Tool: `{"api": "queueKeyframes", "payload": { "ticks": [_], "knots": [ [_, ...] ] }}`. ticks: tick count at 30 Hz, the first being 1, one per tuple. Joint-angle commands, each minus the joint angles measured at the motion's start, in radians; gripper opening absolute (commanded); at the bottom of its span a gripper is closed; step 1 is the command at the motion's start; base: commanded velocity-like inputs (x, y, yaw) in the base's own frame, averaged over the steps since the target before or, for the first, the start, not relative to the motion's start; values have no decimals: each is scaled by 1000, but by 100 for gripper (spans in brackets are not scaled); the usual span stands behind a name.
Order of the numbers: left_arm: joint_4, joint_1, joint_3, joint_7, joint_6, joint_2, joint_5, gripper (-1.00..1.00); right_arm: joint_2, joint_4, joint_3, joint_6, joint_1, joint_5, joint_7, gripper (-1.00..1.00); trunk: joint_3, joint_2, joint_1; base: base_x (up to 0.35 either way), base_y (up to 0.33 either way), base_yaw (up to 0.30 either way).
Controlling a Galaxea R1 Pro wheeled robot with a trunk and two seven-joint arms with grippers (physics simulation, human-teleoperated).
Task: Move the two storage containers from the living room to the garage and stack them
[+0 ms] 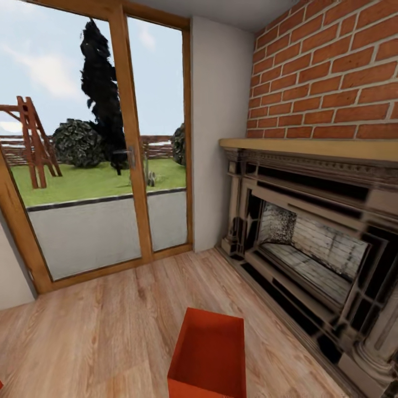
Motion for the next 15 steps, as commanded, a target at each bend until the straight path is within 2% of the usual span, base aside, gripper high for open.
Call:
{"api": "queueKeyframes", "payload": {
  "ticks": [1,10,15],
  "knots": [
    [1,0,0,0,-3,0,8,100,1,3,8,-5,-1,-8,0,100,-1,-1,0,0,0,-250],
    [1,0,-1,0,-3,0,7,100,2,3,8,-5,-1,-8,0,100,-1,-1,0,11,0,-242],
    [1,0,-2,-3,-3,0,6,100,2,3,8,-5,-1,-8,-1,100,-1,-1,0,264,0,-45]
  ]
}}
